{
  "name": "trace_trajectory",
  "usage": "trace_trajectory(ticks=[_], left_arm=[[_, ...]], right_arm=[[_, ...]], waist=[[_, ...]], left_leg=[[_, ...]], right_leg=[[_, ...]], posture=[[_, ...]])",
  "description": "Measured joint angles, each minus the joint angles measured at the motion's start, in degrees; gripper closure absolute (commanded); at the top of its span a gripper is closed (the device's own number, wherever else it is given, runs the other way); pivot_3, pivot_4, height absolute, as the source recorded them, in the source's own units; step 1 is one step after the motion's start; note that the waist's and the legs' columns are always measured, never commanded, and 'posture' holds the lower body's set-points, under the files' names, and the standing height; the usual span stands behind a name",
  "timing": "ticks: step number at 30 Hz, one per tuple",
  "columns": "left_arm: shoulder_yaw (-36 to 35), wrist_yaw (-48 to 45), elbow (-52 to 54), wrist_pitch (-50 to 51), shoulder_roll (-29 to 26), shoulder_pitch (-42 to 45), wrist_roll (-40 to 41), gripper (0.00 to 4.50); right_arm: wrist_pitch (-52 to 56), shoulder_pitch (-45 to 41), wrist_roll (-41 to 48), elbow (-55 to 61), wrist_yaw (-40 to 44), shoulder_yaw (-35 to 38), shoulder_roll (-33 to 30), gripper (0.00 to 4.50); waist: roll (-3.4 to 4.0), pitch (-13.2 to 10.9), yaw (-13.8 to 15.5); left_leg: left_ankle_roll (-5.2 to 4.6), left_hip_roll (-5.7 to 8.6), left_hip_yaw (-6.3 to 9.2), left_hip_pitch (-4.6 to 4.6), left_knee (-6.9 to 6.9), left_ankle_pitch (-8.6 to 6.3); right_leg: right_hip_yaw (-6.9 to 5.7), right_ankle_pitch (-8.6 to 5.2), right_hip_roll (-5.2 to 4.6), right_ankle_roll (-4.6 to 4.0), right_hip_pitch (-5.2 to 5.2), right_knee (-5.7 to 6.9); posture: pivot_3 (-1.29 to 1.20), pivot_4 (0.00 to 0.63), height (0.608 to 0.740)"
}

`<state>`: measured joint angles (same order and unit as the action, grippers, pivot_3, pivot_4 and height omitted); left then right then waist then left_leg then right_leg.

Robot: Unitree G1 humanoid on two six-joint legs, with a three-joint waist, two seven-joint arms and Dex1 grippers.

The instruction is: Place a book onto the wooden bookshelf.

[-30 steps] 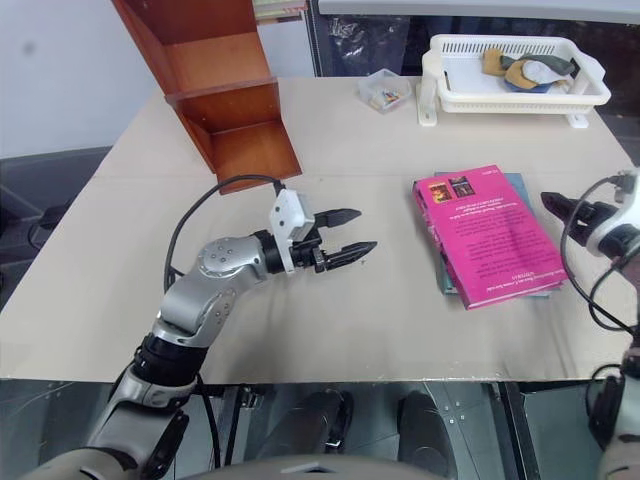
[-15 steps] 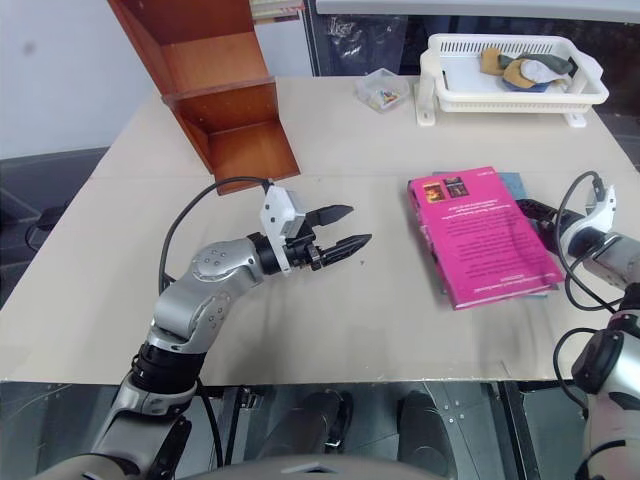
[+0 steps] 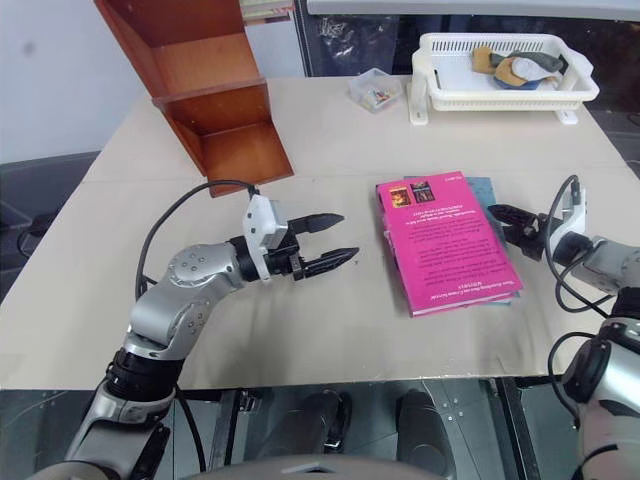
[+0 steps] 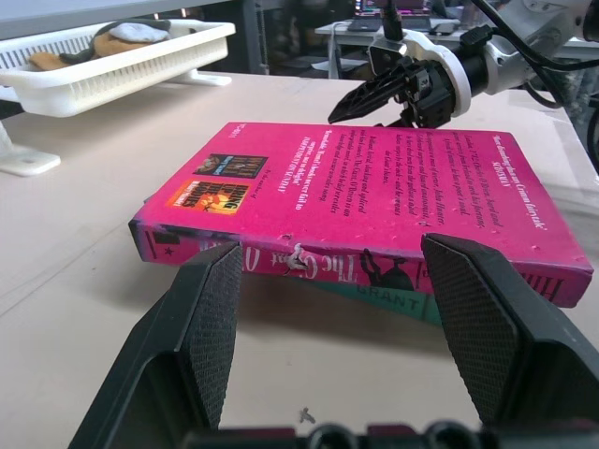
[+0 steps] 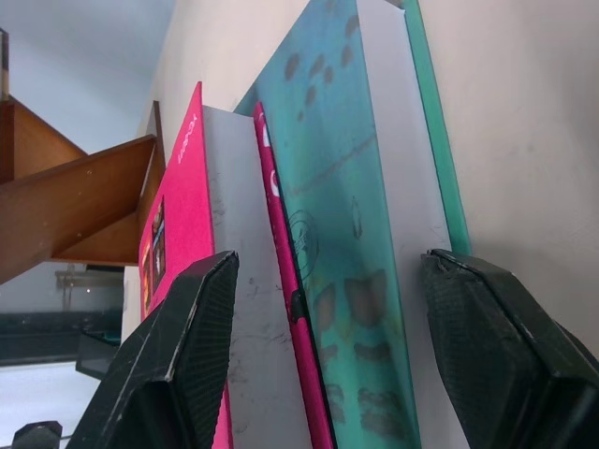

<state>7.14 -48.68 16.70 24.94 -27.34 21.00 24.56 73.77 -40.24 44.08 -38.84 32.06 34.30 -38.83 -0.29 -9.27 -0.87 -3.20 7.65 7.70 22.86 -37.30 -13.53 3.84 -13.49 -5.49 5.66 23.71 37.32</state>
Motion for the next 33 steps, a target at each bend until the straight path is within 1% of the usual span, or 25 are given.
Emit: trace_trajectory(ticks=[4,12,18,20,24,26,30,33], left_arm=[[-0.37,-1.27,0.00,0.04,-1.76,-1.26,0.38,1.14],[-4.02,-1.04,-0.03,2.02,-1.59,-0.98,3.92,1.14],[-4.78,-1.63,-0.24,2.29,-2.79,-0.98,4.38,1.14],[-5.00,-1.17,-0.59,2.70,-2.69,-0.82,4.53,1.14],[-6.88,2.27,-1.80,7.63,0.94,-0.45,8.19,1.14],[-7.84,4.80,-1.85,11.74,3.65,-0.22,11.74,1.14],[-9.26,10.27,-3.71,19.86,7.38,2.44,16.71,1.14],[-10.20,14.82,-6.81,26.58,10.41,4.36,20.01,1.14]], right_arm=[[0.72,0.01,0.38,0.50,0.05,0.09,0.80,1.32],[1.70,0.01,1.27,2.71,0.01,0.14,3.56,1.32],[0.30,0.43,1.15,3.67,0.31,-0.05,3.46,1.32],[-0.66,1.44,1.11,4.68,1.27,-0.15,2.48,1.32],[-2.16,8.17,0.74,10.46,4.86,-0.62,-3.74,1.32],[-5.27,14.34,0.65,16.93,9.09,-0.60,-7.33,1.32],[-12.71,24.40,1.67,29.36,18.22,1.30,-9.70,1.32],[-23.06,33.06,1.35,38.95,25.11,3.93,-9.01,1.32]], waist=[[0.01,0.00,0.00],[0.01,0.00,0.03],[0.01,0.00,0.07],[0.01,0.00,0.16],[0.01,-0.01,0.98],[0.01,-0.01,1.16],[0.00,0.00,0.54],[0.02,0.01,0.23]], left_leg=[[0.00,0.00,0.00,0.00,0.01,0.00],[0.00,0.00,0.01,0.00,0.01,0.00],[0.00,0.00,0.01,0.00,0.02,0.00],[0.00,0.00,0.01,0.01,0.02,0.00],[-0.04,0.03,0.08,0.09,0.00,-0.03],[-0.07,0.02,0.08,0.10,0.00,-0.05],[-0.16,-0.04,0.07,0.04,0.00,-0.11],[-0.26,-0.04,0.06,-0.02,-0.03,-0.17]], right_leg=[[0.00,0.00,0.00,0.00,0.01,0.00],[0.00,0.00,0.00,0.00,0.00,0.00],[-0.01,0.00,0.00,0.00,0.01,-0.01],[-0.02,0.00,-0.01,0.00,0.01,-0.01],[-0.13,0.00,-0.05,0.00,0.00,-0.13],[-0.12,0.00,-0.03,0.01,0.00,-0.18],[-0.12,0.00,0.04,0.03,-0.05,-0.17],[-0.10,-0.01,0.05,0.05,-0.08,-0.09]], posture=[[0.00,0.150,0.740],[0.00,0.150,0.740],[0.00,0.150,0.740],[0.00,0.150,0.740],[0.00,0.150,0.740],[0.00,0.150,0.740],[0.00,0.150,0.740],[0.00,0.150,0.740]])
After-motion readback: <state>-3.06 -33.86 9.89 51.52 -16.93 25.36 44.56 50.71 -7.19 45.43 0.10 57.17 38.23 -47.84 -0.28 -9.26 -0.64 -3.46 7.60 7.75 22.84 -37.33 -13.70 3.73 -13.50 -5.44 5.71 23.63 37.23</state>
